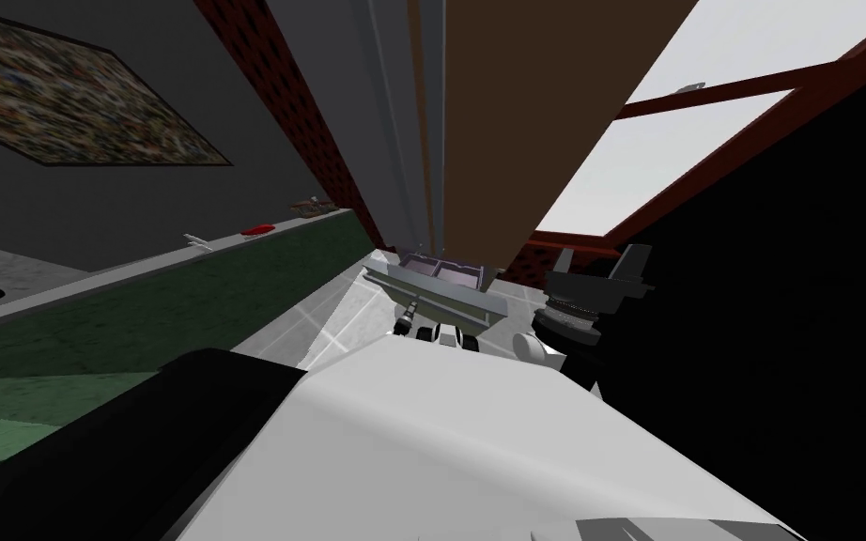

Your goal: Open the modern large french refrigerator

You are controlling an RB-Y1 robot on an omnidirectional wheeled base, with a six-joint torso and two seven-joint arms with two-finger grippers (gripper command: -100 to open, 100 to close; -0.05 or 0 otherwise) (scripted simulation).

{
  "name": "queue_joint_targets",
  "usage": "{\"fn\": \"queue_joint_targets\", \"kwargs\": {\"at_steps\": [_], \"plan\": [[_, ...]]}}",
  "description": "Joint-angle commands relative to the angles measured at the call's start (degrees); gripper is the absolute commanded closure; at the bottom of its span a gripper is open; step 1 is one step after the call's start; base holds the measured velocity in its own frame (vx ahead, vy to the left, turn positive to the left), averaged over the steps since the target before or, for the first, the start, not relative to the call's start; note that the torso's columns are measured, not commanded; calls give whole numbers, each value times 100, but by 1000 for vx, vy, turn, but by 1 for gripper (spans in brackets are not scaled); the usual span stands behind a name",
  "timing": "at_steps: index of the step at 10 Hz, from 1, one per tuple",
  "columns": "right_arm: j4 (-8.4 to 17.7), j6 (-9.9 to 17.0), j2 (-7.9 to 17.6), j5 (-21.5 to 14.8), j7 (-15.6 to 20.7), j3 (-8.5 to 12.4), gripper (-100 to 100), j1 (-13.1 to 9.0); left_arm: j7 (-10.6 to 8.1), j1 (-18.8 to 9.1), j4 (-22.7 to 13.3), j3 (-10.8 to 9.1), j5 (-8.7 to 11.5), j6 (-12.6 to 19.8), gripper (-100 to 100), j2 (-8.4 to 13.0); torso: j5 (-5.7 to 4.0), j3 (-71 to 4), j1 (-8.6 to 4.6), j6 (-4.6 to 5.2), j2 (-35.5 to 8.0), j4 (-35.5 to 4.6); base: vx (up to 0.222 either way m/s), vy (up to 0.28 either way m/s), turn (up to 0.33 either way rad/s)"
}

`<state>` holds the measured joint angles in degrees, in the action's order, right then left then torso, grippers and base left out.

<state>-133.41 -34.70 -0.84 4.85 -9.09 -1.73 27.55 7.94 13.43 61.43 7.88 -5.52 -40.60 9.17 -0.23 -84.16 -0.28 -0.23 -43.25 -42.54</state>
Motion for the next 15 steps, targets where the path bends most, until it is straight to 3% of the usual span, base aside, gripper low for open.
{"fn": "queue_joint_targets", "kwargs": {"at_steps": [1, 2, 3, 8, 15], "plan": [[0, 0, 0, 0, 0, 0, 0, 0, -102, -108, 213, -14, 29, 305, -100, 90, 8, -12, 3, 14, 43, 6, -63, -4, -25], [0, 0, 0, 0, 0, 0, 0, 1, -204, -215, 425, -28, 58, 592, -100, 179, -4, -37, -5, 12, 73, -1, -65, -39, -29], [0, 0, -1, 0, 0, -1, 0, 2, -204, -215, 425, -28, 58, 610, -100, 179, -14, -36, -15, 19, 71, -15, -48, -33, -6], [0, 0, 0, 0, 0, 0, 0, 1, -460, -484, 957, -63, 129, 1372, -100, 403, -37, 8, -21, 13, -6, -68, -66, -18, -23], [0, 0, 0, 0, 0, 0, 0, 2, -511, -538, 1064, -71, 144, 1524, -100, 448, -54, 18, -49, 19, -26, -93, -17, -1, -1]]}}
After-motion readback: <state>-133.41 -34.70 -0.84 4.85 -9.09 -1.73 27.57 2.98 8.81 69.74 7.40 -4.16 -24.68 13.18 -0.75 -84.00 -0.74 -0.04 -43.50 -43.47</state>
